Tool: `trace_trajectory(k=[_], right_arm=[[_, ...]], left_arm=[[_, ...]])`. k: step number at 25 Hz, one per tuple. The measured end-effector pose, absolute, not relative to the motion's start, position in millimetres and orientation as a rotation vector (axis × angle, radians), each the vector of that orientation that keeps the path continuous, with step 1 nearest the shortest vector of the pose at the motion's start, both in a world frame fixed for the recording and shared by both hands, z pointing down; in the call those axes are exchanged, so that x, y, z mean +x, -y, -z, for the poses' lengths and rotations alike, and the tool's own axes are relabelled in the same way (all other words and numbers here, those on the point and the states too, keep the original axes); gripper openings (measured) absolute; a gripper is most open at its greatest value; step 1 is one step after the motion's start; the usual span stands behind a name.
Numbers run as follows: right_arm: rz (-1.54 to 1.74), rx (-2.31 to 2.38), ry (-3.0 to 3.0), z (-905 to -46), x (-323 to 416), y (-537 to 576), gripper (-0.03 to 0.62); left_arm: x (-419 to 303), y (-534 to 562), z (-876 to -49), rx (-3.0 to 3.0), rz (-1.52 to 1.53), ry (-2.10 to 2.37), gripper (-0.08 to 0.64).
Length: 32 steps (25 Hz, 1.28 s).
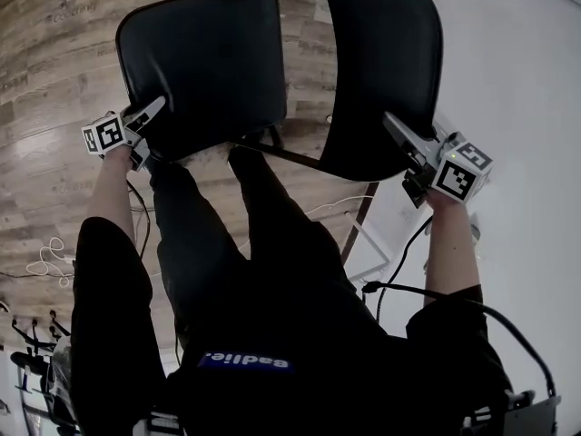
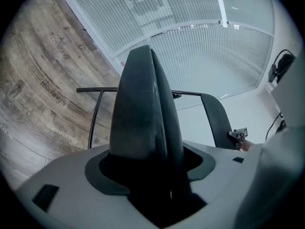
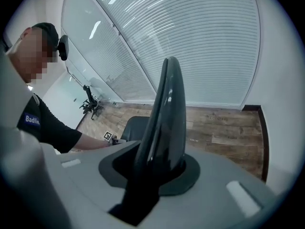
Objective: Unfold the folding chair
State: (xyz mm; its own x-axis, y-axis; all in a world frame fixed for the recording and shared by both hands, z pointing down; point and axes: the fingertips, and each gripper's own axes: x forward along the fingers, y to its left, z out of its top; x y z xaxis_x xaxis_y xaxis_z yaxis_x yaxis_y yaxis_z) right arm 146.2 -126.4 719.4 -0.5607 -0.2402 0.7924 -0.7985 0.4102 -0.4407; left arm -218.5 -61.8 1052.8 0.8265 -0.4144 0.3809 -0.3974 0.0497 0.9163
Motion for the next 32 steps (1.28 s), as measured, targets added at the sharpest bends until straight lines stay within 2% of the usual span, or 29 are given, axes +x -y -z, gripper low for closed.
trace_trajectory(k=[11,14,16,23,26,32], right_arm=[[-1.2,0.823,2.107,-727.0,127.0,107.4,0.094],[-1.219,0.813,2.113,-723.7,110.9,104.2,0.133],[-1.11,0.851,2.055,-727.3,113.8,104.9,0.092],[-1.075,0.876,2.039,-729.7,115.9,107.4,0.092],[-1.069,0.902,2.014,-732.5,117.3,106.7,0.091],[-1.055,0.916,1.997,-732.1,118.2,109.2,0.091]], left_arm=[[-236.2,50.9,-1077.4,1.574,0.03,0.664,0.314],[-244.8,47.4,-1085.9,1.547,0.014,0.699,0.338],[-246.3,48.3,-1086.2,1.549,0.022,0.702,0.339],[-251.9,52.2,-1087.8,1.562,0.001,0.748,0.348],[-266.6,46.6,-1092.7,1.535,-0.116,0.853,0.433],[-311.2,50.9,-1037.4,1.479,-0.154,1.08,0.433]])
